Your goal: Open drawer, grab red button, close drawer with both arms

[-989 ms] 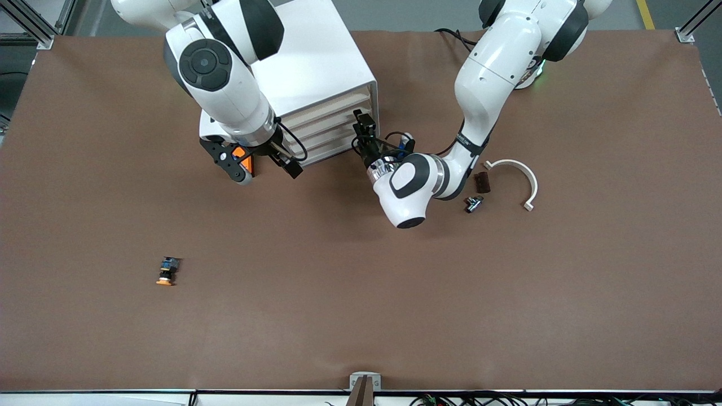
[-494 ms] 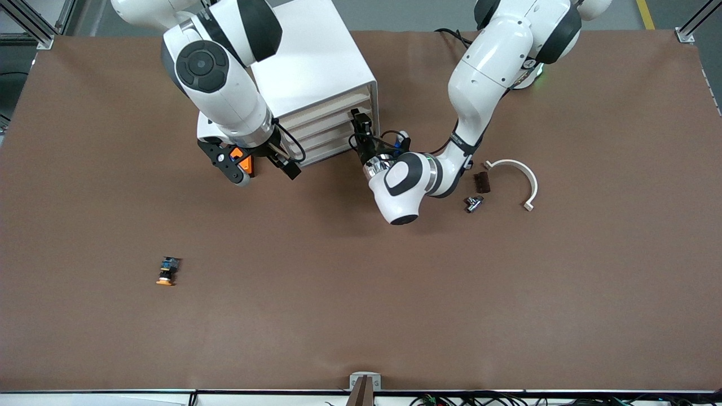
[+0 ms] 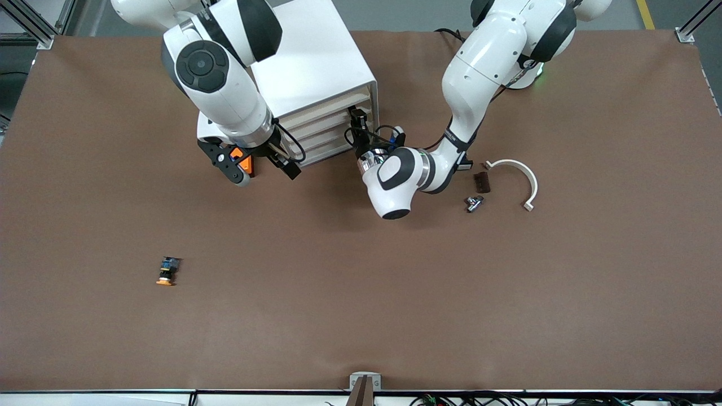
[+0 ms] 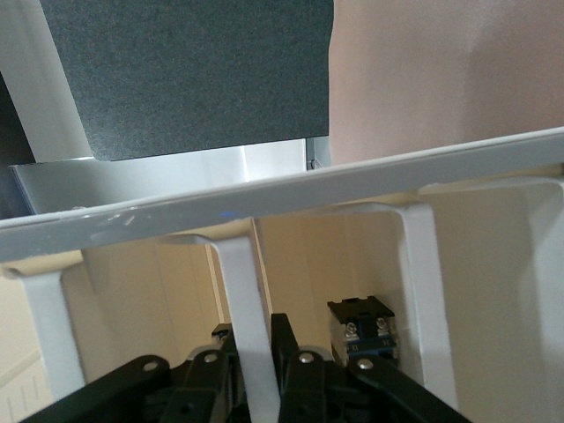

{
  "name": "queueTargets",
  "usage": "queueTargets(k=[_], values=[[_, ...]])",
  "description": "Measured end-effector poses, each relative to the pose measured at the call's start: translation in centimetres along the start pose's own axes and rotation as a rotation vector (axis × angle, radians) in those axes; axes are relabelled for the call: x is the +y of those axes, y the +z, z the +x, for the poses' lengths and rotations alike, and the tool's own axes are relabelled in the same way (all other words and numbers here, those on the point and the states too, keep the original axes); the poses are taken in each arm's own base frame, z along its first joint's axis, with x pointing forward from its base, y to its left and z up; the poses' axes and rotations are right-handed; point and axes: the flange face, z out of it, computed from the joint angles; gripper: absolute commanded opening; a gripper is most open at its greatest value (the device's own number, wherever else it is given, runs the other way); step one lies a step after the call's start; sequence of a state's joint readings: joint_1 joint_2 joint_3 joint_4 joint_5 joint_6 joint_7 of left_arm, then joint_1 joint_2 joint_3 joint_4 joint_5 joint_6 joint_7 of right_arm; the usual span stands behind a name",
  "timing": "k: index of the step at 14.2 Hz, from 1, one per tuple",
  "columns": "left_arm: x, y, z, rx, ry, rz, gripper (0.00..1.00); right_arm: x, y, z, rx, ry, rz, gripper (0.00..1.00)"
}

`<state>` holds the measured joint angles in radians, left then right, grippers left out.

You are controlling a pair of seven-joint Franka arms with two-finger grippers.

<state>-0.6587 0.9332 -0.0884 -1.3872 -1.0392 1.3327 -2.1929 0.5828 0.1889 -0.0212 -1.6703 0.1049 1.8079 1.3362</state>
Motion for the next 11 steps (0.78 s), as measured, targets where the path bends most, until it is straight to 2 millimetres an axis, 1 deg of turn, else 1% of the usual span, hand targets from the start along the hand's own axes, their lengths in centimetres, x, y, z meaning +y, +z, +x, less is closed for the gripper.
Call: queueTargets(k=[4,6,8,11], values=[[0.1,-0.3,0.2,-0.005,-0.044,-0.001,0.07,0.0,0.0,-0.1,0.000,-0.007,0.000,1.00],[0.2,-1.2,0.5,-0.019,-0.048,-0.001,0.08,0.0,0.0,-0.2,0.000,-0.009,0.000,1.00],[0.3,-2.5,1.1,-0.045,-0.055,-0.001,0.09,-0.1,0.0,-0.3,0.000,-0.009,0.002,1.00],[0.7,-5.6,2.5,-0.105,-0.063,0.001,0.10,-0.2,0.0,-0.7,0.001,-0.017,0.004,1.00]])
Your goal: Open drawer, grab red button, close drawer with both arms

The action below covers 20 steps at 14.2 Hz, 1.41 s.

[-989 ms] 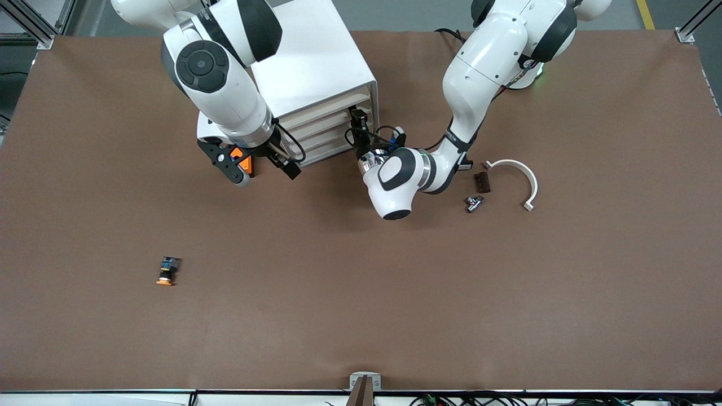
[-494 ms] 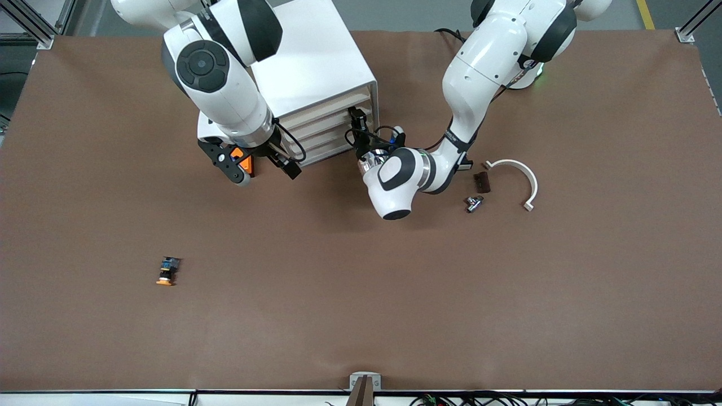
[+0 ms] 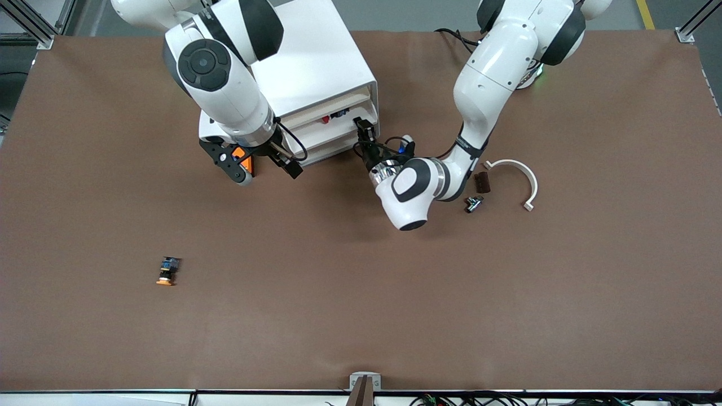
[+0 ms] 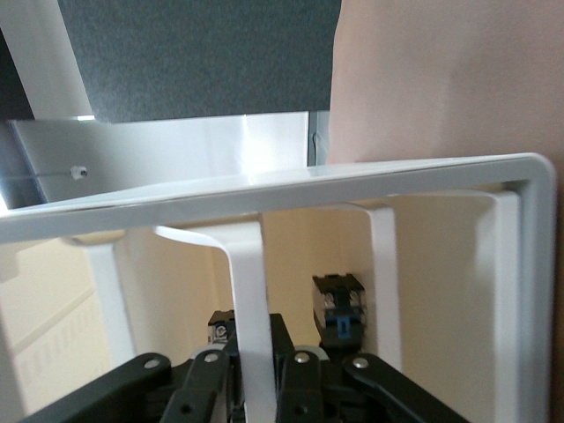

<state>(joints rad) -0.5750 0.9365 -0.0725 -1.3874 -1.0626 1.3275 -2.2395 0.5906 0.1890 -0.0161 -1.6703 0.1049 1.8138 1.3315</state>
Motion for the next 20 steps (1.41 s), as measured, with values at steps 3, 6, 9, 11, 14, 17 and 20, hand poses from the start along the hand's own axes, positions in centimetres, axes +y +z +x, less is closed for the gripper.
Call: queueTargets(k=[3,6,9,11,14,17,20], values=[[0.3,-3.5,1.3,-0.064,-0.005,-0.003,0.11,-0.7,0.4,-1.7,0.004,-0.002,0.016,1.00],[0.5,-7.9,2.8,-0.153,-0.003,-0.018,0.13,-1.9,2.0,-5.3,0.007,0.010,0.024,1.00],[0.6,-11.5,4.2,-0.226,0.001,-0.035,0.14,-2.8,4.8,-10.7,0.010,0.041,0.041,1.00],[0.6,-12.9,4.8,-0.252,0.005,-0.042,0.20,-3.1,6.6,-14.3,0.019,0.067,0.047,1.00],[0.6,-13.5,5.1,-0.264,0.010,-0.048,0.84,-3.9,8.9,-17.3,0.052,0.106,0.077,1.00],[0.4,-13.8,4.8,-0.269,0.104,-0.073,0.99,-5.0,12.1,-17.8,0.079,0.118,0.093,0.97],[-0.5,-15.1,4.3,-0.283,0.273,-0.126,0.99,-5.6,14.7,-17.7,0.091,0.117,0.073,0.91]])
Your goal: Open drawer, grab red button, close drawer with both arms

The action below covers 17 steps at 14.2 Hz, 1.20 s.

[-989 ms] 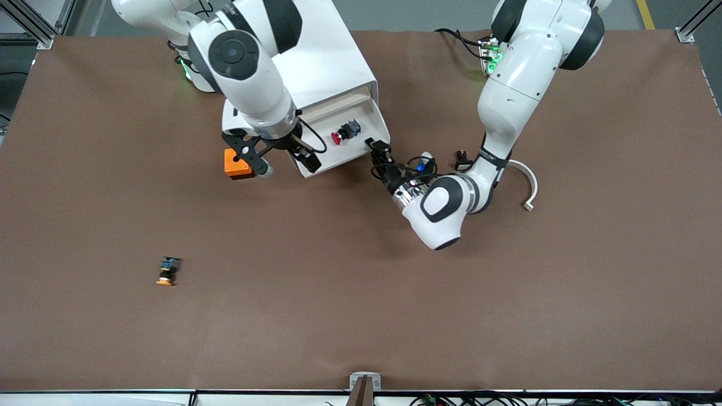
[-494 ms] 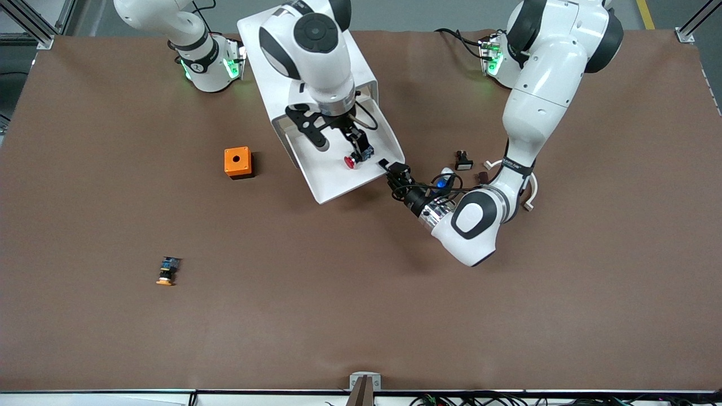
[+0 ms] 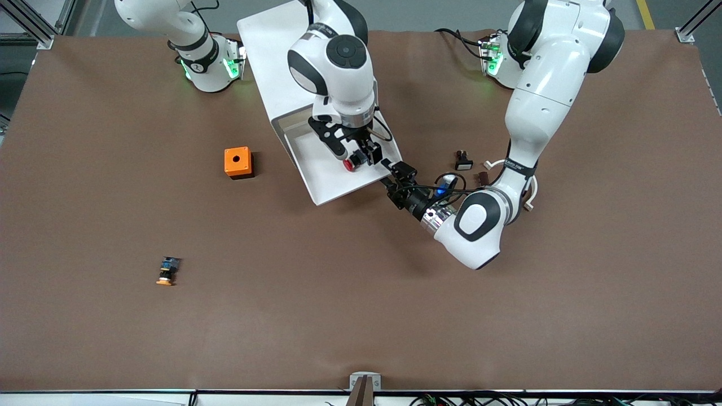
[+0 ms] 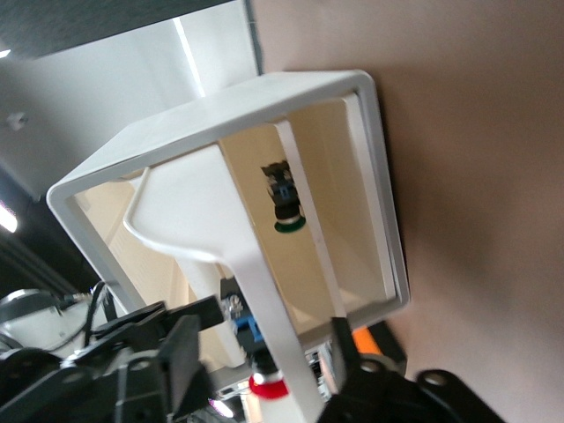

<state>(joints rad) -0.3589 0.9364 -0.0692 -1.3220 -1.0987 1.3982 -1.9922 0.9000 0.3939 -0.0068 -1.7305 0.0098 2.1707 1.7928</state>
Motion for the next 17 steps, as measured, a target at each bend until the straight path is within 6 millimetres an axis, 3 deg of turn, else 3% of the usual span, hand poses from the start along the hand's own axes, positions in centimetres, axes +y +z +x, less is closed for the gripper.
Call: queueTargets(k=[4,5,7,8,10,13,15,17], values=[[-0.8,-2.6,-1.3,-0.027,0.276,-0.063,0.99,-0.2,1.7,0.1,0.015,-0.004,-0.020,0.61],[-1.1,-3.4,-1.7,-0.031,0.372,-0.079,0.99,-0.2,2.0,0.1,0.016,-0.004,-0.024,0.49],[-1.7,-5.2,-1.9,-0.032,0.559,-0.120,0.99,-0.2,2.2,0.0,0.017,-0.005,-0.027,0.14],[-2.0,-6.6,-2.2,-0.026,0.643,-0.161,0.99,-0.2,2.2,-0.1,0.016,-0.006,-0.027,0.01],[-2.9,-9.1,-2.7,0.008,0.786,-0.258,0.99,-0.3,2.0,-0.2,0.015,-0.007,-0.023,0.00],[-4.3,-10.1,-4.2,0.220,0.985,-0.411,0.99,-1.3,0.7,0.7,0.013,0.003,0.002,0.00],[-5.6,-9.5,-6.1,0.377,1.083,-0.504,0.99,-2.2,-0.5,3.2,-0.002,-0.025,-0.006,0.00],[-6.4,-8.9,-7.6,0.510,1.130,-0.580,0.99,-3.0,-1.6,7.5,-0.014,-0.117,-0.026,0.00]])
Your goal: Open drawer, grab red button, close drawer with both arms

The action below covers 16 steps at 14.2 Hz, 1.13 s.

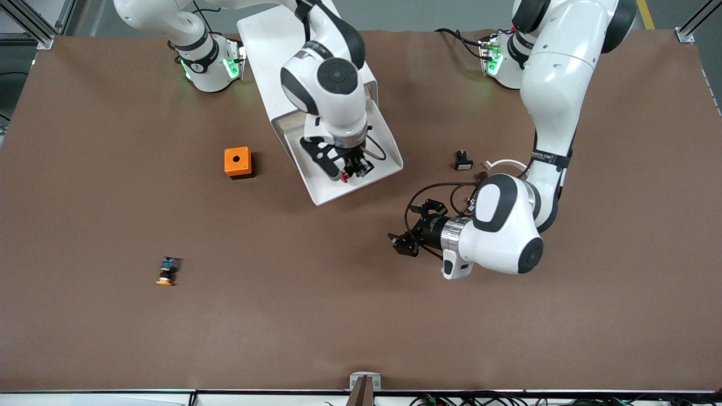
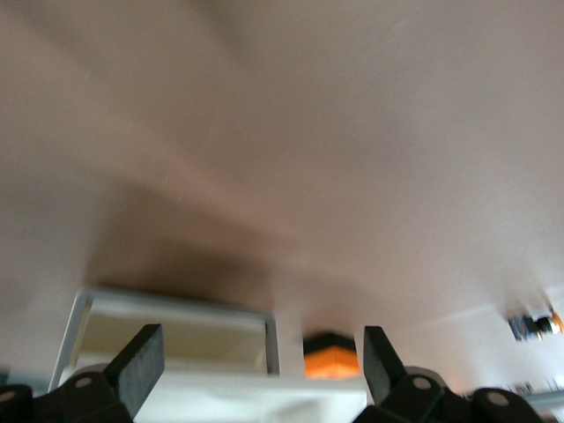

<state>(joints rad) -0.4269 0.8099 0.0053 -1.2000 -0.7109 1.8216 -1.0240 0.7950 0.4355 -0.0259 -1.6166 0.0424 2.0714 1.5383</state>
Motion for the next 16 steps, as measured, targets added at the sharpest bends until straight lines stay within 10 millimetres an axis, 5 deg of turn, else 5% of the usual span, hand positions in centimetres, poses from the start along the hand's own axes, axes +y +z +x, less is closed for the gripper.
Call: queueTargets(k=[3,7,11,16], values=[[1.2,0.0,-1.3,0.219,0.110,0.003,0.99,0.7,-1.3,10.2,-0.004,-0.143,0.000,0.00],[2.0,0.9,-3.8,0.382,0.222,0.050,0.99,4.2,-0.6,22.0,-0.013,-0.308,-0.021,0.00],[2.5,2.6,-7.3,0.493,0.304,0.109,0.99,8.3,2.3,29.8,0.003,-0.442,-0.034,0.00],[2.7,5.8,-10.8,0.545,0.336,0.138,0.99,12.0,7.1,36.6,0.043,-0.571,-0.053,0.00]])
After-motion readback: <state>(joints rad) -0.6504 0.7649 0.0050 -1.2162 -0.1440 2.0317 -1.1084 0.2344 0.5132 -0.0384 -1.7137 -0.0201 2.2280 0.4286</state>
